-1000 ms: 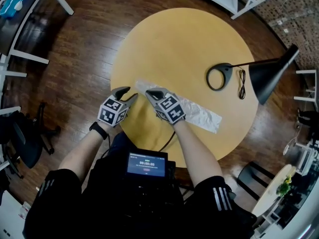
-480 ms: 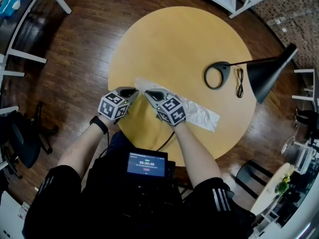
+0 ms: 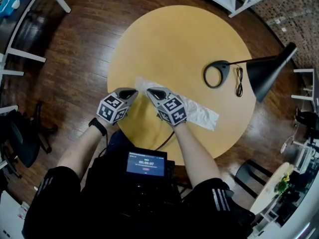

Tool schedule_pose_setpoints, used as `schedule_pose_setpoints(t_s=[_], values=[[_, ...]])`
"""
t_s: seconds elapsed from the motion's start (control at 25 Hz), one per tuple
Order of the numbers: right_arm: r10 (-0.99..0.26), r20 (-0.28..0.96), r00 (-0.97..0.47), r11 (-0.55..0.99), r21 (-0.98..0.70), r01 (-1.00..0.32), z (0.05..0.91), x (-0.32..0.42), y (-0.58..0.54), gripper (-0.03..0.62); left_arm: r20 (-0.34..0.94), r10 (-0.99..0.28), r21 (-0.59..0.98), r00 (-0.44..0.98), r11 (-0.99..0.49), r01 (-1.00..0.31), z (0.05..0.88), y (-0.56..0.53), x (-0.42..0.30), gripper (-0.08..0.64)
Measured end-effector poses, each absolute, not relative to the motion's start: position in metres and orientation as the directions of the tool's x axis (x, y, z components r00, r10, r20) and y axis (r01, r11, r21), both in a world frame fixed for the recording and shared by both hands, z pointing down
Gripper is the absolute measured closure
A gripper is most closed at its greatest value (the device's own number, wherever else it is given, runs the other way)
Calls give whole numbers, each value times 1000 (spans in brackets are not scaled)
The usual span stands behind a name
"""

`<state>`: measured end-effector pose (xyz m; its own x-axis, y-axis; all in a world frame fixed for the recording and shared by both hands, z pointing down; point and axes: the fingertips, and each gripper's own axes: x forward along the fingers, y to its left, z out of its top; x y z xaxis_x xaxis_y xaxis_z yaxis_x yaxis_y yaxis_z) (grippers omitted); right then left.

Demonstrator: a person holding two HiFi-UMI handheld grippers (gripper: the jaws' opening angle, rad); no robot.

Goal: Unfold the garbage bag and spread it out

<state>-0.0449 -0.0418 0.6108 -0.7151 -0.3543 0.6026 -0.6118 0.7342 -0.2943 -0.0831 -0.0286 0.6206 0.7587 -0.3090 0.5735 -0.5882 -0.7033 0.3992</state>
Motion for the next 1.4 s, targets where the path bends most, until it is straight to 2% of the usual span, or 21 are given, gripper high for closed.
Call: schedule_pose_setpoints(t_s=[0.48,0.72,1.04,1.08,1.16,1.2,1.32,1.4], values=[[-396,591,-703,697,-305,-649,605,-33,-44,577,573,-323,322,753,-756,-569,612,-27,-81,556],[-456,626,-632,620,-286,-731,613,-3,-52,586,588,-358,338,725,-705,-623,617,-29,-101,555],[-465,559,-686,632,-333,-700,597,4,-47,584,579,-345,382,739,-685,-620,619,-33,-102,554],[-464,555,-691,640,-329,-694,595,2,-45,586,572,-341,393,746,-685,-614,617,-35,-98,522],[-457,553,-696,672,-298,-678,592,-4,-39,584,539,-333,451,774,-662,-599,612,-40,-92,433],[-451,557,-697,693,-273,-667,590,-7,-35,584,511,-334,504,792,-631,-590,607,-44,-91,412],[-429,576,-696,757,-191,-625,583,-18,-23,584,404,-350,714,845,-456,-531,597,-64,-94,388],[-417,588,-693,784,-154,-602,581,-23,-16,584,334,-358,845,872,-297,-446,599,-78,-99,388]])
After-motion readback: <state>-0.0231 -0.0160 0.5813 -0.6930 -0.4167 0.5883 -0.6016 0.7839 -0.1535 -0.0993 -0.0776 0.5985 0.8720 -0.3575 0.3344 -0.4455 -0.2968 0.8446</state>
